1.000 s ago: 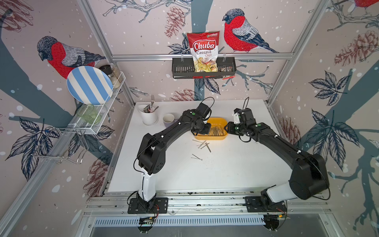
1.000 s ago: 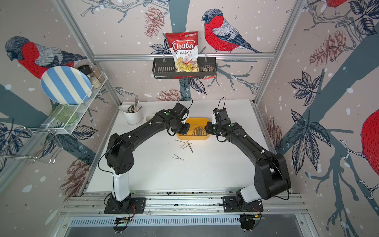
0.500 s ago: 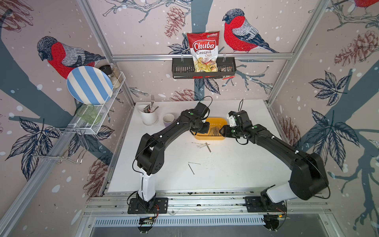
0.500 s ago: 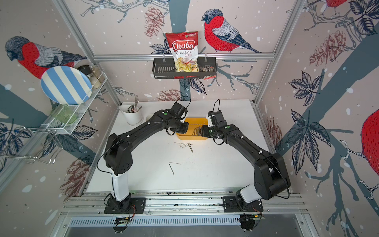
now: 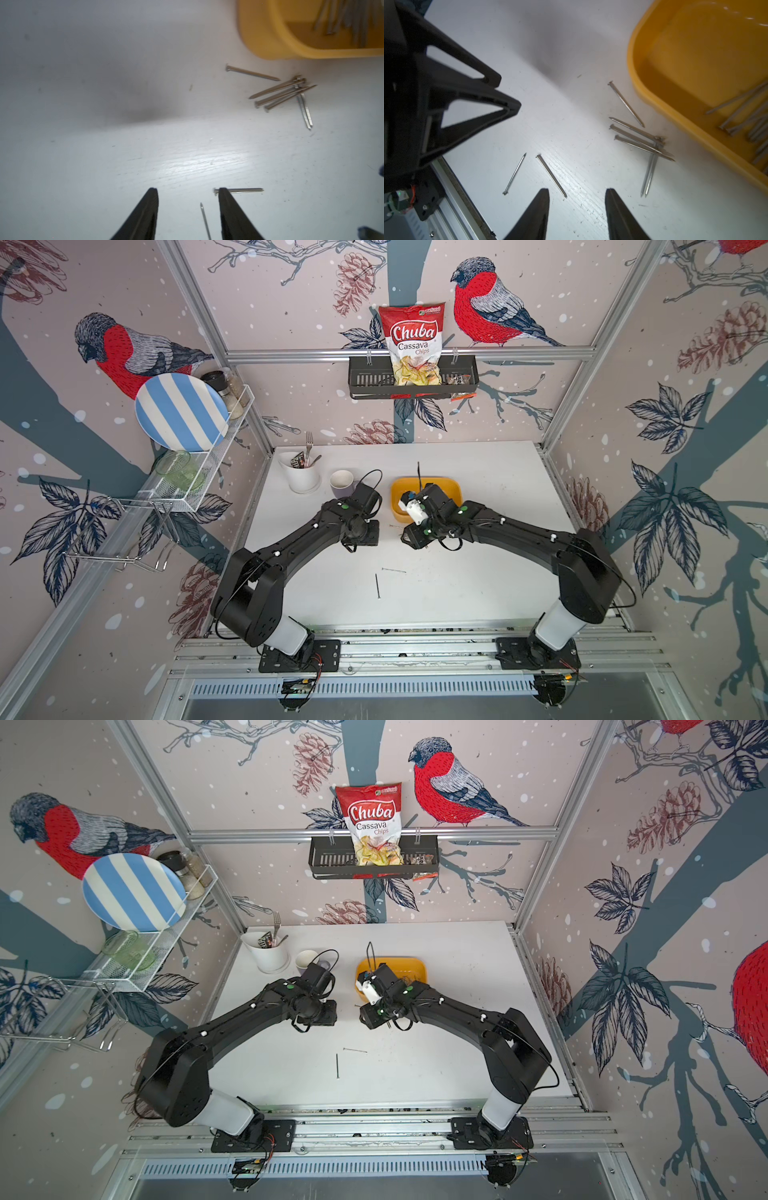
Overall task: Put the nails on the desktop into the storage box
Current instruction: Pick up the nail from the center of the board.
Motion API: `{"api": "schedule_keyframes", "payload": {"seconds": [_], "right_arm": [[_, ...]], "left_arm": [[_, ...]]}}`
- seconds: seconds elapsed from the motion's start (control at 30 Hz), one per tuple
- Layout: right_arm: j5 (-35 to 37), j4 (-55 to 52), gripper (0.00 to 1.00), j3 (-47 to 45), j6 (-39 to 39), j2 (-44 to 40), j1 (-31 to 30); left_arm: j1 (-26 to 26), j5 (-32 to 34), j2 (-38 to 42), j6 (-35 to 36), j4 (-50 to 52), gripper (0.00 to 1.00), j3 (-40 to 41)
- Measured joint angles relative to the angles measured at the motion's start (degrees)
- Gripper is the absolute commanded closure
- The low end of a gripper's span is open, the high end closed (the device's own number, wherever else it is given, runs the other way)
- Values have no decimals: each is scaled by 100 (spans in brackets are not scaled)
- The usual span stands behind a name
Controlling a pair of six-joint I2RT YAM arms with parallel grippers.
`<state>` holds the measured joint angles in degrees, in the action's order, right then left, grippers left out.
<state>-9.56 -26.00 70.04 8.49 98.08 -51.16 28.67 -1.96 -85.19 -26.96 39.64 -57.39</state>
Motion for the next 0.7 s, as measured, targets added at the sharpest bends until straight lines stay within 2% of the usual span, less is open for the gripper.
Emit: {"api": "schedule_keyframes", "payload": {"seconds": [0.07,0.2,0.33,0.4,0.43,0.5,0.53,0.67,0.7], "right_arm": [[136,-103,46,4,-168,175,-175],[466,-190,46,7,-535,457,-461],[557,-256,43,11,-979,656,-706],[616,-238,42,-140,-1158,619,-699],[640,-238,42,-225,-1187,592,-691],[654,-247,42,-317,-1290,562,-693],[649,-238,42,-321,-1309,560,-723],[632,-157,40,-282,-1373,632,-883],[634,-144,40,-267,-1388,660,-914]], "left_arm": [[-103,-114,90,-20,44,42,289],[-142,-280,223,-249,22,36,590],[-144,-273,385,-643,24,24,844],[-144,-273,455,-811,39,23,940],[-144,-275,492,-938,48,19,990],[-144,-302,564,-1086,48,18,1093],[-144,-321,588,-1185,52,14,1132],[-179,-387,597,-1217,94,11,1176],[-197,-378,599,-1215,94,8,1176]]}}
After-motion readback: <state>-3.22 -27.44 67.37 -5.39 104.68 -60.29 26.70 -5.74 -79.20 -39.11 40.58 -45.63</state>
